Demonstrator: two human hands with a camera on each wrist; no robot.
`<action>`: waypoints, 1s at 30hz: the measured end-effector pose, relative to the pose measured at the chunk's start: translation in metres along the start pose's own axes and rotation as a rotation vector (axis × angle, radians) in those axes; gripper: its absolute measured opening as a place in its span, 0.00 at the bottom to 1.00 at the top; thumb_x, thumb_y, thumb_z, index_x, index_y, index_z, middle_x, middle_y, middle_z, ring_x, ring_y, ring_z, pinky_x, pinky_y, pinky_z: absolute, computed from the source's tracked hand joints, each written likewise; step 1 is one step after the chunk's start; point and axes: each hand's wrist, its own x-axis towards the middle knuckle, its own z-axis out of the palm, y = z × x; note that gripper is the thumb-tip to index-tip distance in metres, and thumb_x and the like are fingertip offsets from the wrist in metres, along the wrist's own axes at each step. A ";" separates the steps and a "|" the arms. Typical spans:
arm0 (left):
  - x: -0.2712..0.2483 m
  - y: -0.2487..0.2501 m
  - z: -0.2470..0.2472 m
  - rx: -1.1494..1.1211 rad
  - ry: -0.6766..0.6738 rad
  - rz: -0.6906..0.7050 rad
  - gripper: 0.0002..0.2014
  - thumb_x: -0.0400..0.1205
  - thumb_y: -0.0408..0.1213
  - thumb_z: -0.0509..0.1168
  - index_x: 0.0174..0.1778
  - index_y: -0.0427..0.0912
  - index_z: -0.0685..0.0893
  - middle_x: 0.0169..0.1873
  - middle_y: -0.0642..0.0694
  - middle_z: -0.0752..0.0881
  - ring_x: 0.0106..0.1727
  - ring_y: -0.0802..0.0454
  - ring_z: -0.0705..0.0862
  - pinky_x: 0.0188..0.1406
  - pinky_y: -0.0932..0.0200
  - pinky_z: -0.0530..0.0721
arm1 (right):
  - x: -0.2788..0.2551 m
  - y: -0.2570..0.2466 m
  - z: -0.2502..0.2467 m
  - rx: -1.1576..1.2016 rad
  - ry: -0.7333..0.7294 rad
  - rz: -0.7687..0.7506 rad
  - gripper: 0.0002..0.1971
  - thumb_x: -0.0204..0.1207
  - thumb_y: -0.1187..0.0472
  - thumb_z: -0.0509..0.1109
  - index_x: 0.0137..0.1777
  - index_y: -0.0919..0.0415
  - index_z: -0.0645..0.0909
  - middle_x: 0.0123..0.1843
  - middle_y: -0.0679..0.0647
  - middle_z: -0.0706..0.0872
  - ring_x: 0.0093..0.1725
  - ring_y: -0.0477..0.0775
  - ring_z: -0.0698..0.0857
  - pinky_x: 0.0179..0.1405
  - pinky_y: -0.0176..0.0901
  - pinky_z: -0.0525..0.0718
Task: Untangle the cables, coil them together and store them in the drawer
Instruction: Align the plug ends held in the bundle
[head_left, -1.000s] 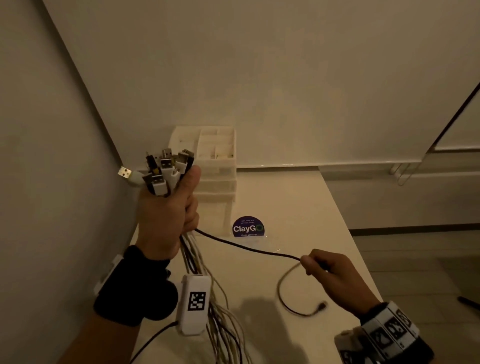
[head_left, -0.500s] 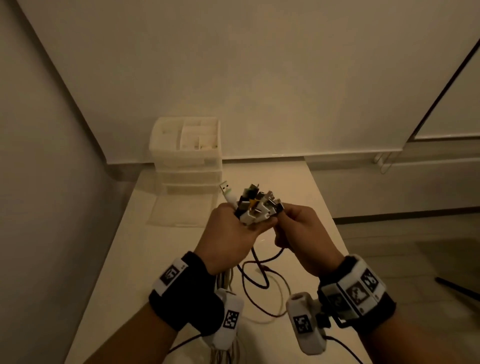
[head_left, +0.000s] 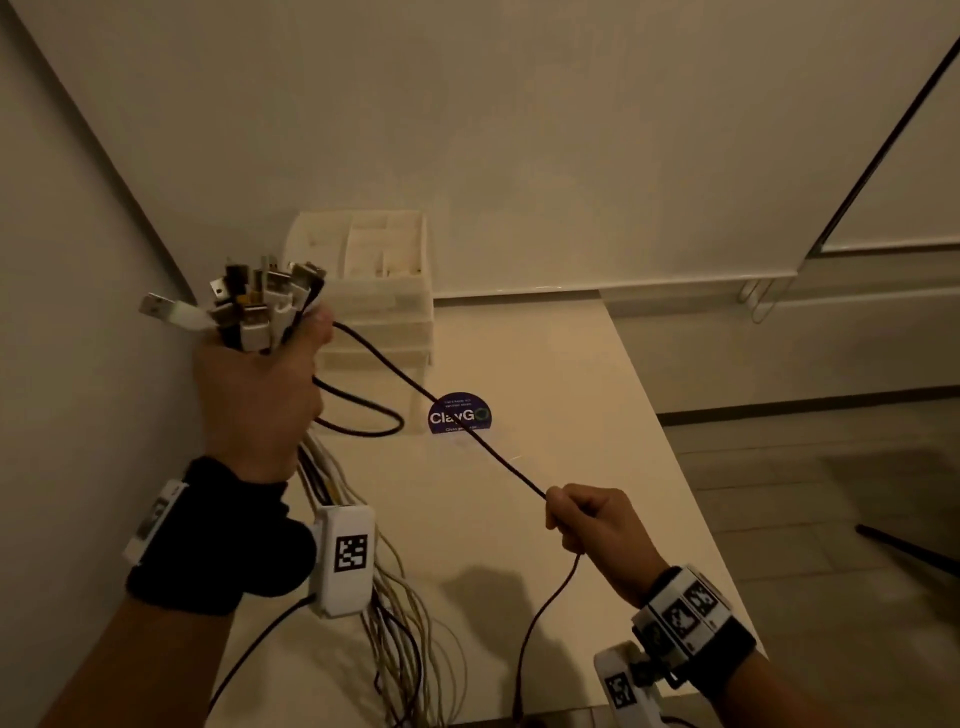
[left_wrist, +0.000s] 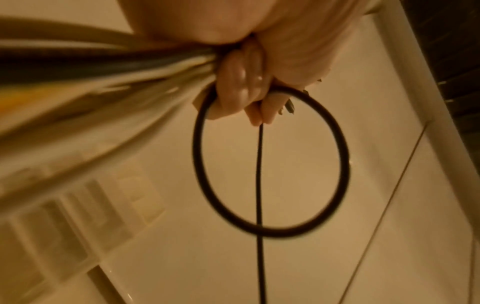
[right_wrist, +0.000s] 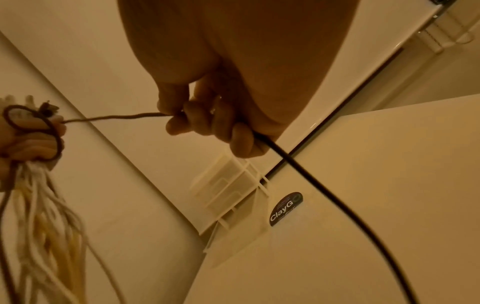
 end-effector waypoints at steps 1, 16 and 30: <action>0.001 0.000 -0.004 0.041 -0.015 -0.003 0.06 0.77 0.41 0.75 0.41 0.42 0.88 0.22 0.55 0.83 0.17 0.58 0.71 0.18 0.65 0.68 | -0.003 0.001 0.000 -0.024 0.023 -0.002 0.21 0.75 0.45 0.68 0.26 0.59 0.79 0.25 0.54 0.68 0.27 0.52 0.67 0.30 0.45 0.69; -0.073 -0.006 0.033 0.245 -0.676 0.036 0.11 0.74 0.33 0.77 0.39 0.57 0.88 0.38 0.59 0.91 0.44 0.63 0.89 0.46 0.67 0.84 | -0.004 -0.097 0.017 0.375 -0.128 -0.101 0.19 0.76 0.54 0.65 0.26 0.64 0.76 0.22 0.53 0.63 0.23 0.50 0.57 0.26 0.46 0.55; -0.016 -0.002 -0.016 0.100 -0.280 0.007 0.05 0.76 0.38 0.75 0.36 0.50 0.88 0.22 0.58 0.83 0.17 0.63 0.74 0.23 0.58 0.70 | -0.084 0.016 0.009 0.046 -0.292 0.122 0.11 0.78 0.57 0.63 0.47 0.60 0.85 0.24 0.58 0.73 0.25 0.52 0.68 0.27 0.38 0.65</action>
